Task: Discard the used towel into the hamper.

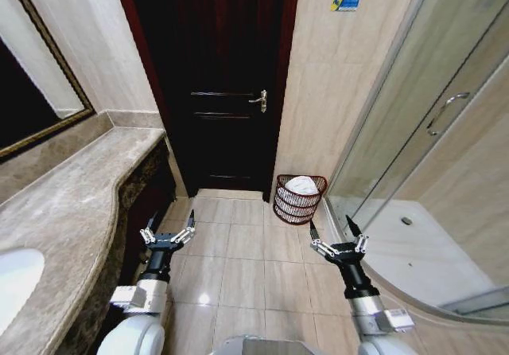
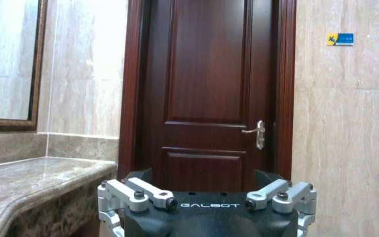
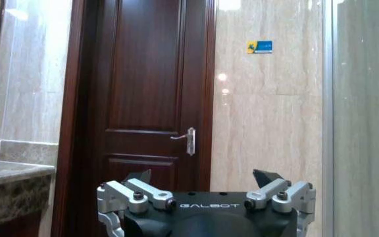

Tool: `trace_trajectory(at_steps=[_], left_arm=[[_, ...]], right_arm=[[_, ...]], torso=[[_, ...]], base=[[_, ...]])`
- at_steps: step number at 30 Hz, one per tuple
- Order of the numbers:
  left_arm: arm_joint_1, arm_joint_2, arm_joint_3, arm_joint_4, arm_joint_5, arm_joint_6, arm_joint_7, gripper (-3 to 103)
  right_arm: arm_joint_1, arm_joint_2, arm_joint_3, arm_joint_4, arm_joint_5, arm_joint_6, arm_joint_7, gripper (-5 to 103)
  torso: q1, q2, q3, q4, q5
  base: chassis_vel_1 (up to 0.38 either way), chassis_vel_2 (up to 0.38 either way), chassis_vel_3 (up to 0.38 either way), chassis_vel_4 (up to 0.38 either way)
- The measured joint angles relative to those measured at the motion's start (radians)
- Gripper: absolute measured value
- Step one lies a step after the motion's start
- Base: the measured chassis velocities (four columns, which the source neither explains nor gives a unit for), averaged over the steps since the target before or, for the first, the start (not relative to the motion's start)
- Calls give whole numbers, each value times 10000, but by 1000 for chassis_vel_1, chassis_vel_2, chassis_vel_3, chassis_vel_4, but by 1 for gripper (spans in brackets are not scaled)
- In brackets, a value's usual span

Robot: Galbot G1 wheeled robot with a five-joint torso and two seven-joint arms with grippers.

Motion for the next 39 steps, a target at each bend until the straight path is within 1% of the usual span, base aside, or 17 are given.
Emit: trace_trajectory(at_steps=[39], left_arm=[[0,0,0,0,0,0,0,100]], right_arm=[[0,0,0,0,0,0,0,100]], torso=[[-5,2,-1,0,-1]], base=[[81,-81,-85,83]])
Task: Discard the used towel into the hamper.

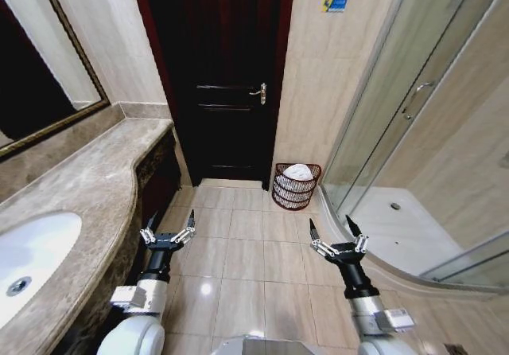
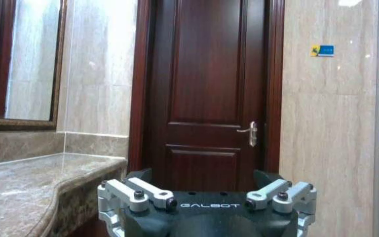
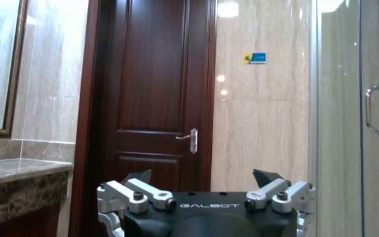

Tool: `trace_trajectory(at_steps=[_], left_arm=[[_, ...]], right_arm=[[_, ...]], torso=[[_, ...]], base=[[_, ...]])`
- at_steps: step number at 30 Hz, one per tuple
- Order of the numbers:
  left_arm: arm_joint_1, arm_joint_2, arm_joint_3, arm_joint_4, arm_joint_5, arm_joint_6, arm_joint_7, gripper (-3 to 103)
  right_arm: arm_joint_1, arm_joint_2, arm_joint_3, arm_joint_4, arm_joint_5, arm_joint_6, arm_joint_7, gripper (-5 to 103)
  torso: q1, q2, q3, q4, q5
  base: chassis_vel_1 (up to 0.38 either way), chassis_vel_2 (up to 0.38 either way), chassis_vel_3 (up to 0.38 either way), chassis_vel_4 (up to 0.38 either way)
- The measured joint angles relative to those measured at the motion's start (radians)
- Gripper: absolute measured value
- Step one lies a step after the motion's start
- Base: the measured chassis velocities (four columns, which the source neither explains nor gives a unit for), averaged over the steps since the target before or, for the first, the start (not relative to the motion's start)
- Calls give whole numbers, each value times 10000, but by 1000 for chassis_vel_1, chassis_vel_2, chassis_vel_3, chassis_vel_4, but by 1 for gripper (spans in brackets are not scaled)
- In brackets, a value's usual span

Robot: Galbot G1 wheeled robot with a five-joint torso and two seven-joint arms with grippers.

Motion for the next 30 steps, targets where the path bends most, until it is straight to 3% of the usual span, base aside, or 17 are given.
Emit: trace_trajectory(at_steps=[30], left_arm=[[-1,0,0,0,0,0,0,100]], right_arm=[[1,0,1,0,0,0,0,100]], torso=[[5,-1,1,0,0]], base=[[0,0,0,0]])
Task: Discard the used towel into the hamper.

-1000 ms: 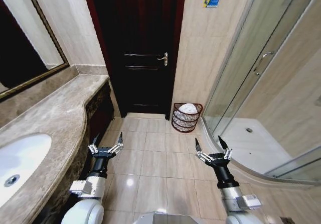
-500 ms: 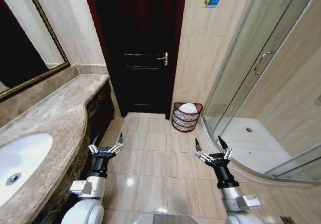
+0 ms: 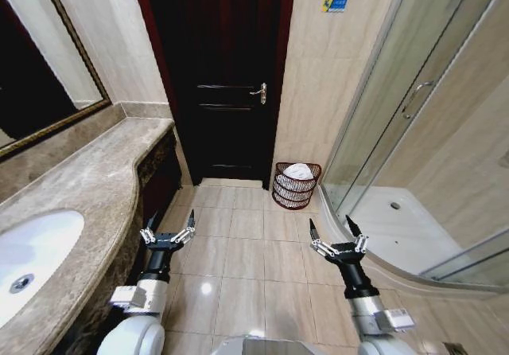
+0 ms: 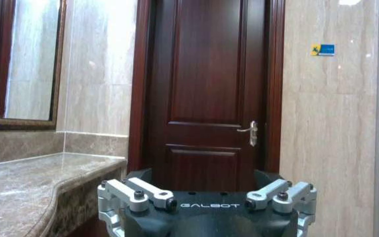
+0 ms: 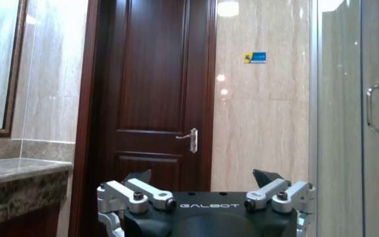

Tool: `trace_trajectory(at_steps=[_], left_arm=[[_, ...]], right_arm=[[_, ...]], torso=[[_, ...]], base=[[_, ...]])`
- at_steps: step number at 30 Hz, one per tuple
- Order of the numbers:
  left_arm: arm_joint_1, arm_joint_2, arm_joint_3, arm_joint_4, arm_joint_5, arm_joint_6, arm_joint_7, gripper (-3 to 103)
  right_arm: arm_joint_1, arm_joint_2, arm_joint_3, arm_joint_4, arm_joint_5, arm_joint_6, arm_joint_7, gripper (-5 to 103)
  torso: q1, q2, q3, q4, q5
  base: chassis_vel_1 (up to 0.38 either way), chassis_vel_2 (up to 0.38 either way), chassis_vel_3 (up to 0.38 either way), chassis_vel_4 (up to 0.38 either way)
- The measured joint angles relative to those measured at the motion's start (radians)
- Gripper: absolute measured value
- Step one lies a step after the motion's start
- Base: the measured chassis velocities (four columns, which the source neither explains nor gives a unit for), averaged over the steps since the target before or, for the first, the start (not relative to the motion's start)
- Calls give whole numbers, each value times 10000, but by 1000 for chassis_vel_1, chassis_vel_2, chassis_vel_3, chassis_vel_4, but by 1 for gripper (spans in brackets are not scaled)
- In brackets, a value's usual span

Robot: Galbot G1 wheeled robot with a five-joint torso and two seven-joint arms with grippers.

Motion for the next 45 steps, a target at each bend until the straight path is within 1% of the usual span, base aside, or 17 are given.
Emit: trace_trajectory(at_steps=[45], left_arm=[[0,0,-1,0,0,0,0,100]], right_arm=[[0,0,0,0,0,0,0,100]], torso=[[-3,0,0,0,0]], base=[[0,0,0,0]])
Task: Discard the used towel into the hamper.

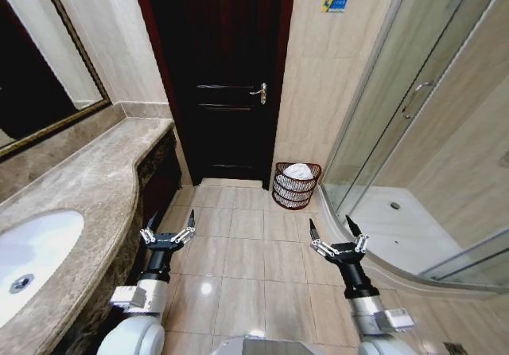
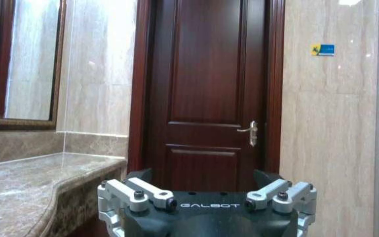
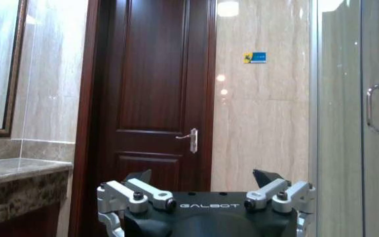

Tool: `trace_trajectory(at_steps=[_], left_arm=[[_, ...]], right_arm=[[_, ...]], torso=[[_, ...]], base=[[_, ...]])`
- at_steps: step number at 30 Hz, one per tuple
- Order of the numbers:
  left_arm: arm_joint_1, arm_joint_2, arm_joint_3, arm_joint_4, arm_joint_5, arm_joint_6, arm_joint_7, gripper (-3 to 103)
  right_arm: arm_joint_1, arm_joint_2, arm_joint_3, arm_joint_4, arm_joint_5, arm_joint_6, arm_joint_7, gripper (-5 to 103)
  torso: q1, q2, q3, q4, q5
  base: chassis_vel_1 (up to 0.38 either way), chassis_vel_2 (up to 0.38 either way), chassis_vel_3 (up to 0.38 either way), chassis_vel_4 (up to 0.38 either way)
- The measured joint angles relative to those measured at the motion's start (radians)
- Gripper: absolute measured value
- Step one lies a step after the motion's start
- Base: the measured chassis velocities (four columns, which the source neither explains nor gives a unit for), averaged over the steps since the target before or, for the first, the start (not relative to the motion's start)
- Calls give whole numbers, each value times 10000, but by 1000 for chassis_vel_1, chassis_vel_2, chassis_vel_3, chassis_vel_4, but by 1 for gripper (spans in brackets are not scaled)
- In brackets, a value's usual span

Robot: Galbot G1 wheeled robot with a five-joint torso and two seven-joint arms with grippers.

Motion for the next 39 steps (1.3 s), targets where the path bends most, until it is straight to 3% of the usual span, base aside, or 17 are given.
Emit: trace_trajectory(at_steps=[39], left_arm=[[0,0,0,0,0,0,0,100]], right_arm=[[0,0,0,0,0,0,0,100]], torso=[[3,0,0,0,0]], base=[[0,0,0,0]])
